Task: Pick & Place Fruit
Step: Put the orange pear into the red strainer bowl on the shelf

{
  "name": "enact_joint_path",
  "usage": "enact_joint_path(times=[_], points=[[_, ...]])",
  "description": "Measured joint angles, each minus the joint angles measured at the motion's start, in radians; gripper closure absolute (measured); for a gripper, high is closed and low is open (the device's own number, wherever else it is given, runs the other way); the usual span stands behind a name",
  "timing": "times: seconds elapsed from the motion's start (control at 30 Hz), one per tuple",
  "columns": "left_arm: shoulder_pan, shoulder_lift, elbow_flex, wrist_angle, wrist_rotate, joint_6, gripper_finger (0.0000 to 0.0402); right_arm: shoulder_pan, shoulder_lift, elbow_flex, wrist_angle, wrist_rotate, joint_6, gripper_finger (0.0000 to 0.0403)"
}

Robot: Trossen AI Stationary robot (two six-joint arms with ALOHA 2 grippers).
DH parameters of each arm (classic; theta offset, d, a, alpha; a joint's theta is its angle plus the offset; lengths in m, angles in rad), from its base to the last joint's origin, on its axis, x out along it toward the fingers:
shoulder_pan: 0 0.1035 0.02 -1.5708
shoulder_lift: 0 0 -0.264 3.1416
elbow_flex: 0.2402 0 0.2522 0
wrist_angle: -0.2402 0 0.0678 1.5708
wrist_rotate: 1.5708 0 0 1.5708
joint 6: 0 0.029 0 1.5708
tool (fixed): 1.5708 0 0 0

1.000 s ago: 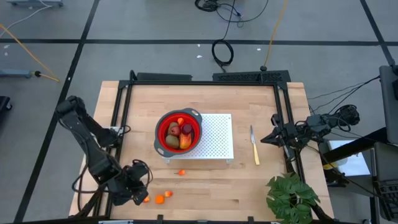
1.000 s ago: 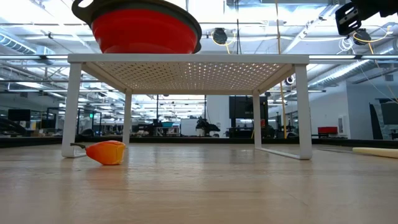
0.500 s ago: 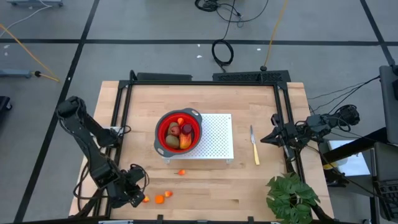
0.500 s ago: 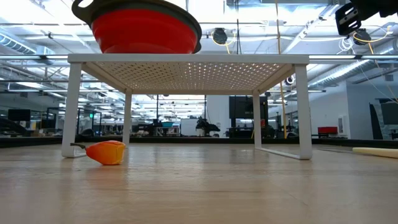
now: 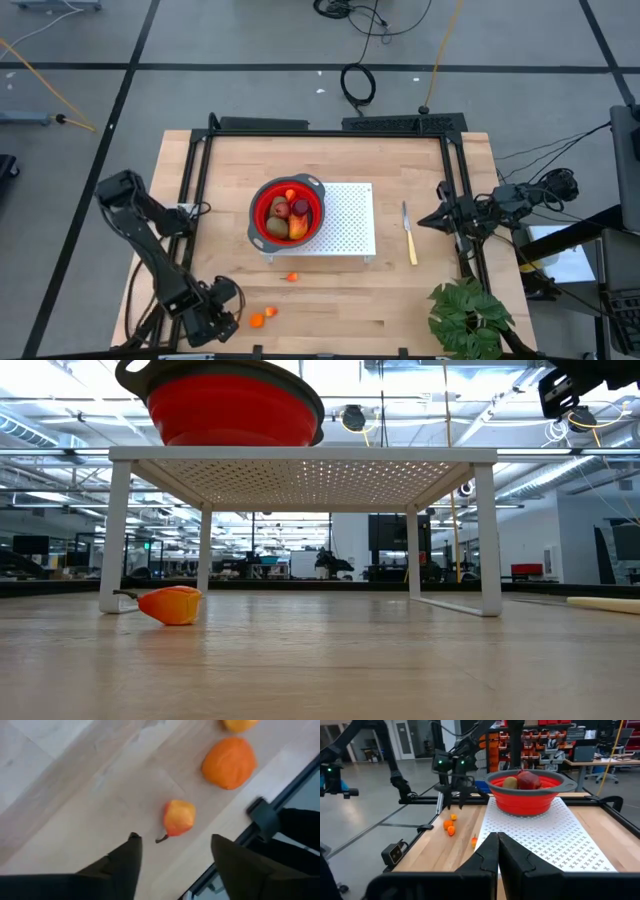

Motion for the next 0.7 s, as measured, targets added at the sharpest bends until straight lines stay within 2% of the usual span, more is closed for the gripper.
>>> enact_joint_path(times=[0.17, 0.3, 0.53, 0.7], points=[[-0.002, 0.066, 0.0, 0.062, 0.038, 0.018, 0.0116, 0.0, 0.0, 0.0, -0.001, 0.004, 0.0, 0.0403], [-0.006, 0.118, 0.0, 0.093, 0.043, 0.029, 0.0104, 0.0, 0.0, 0.0, 0.0, 0.004, 0.0, 0.0403], [-0.006, 0.183, 0.005, 0.1, 0.055, 0.024, 0.0121, 0.0, 0.0, 0.0, 0.0, 0.004, 0.0, 0.0403], [-0.005, 0.188, 0.004, 0.092, 0.038, 0.02, 0.0154, 0.0, 0.0, 0.0, 0.0, 0.004, 0.0, 0.0403]])
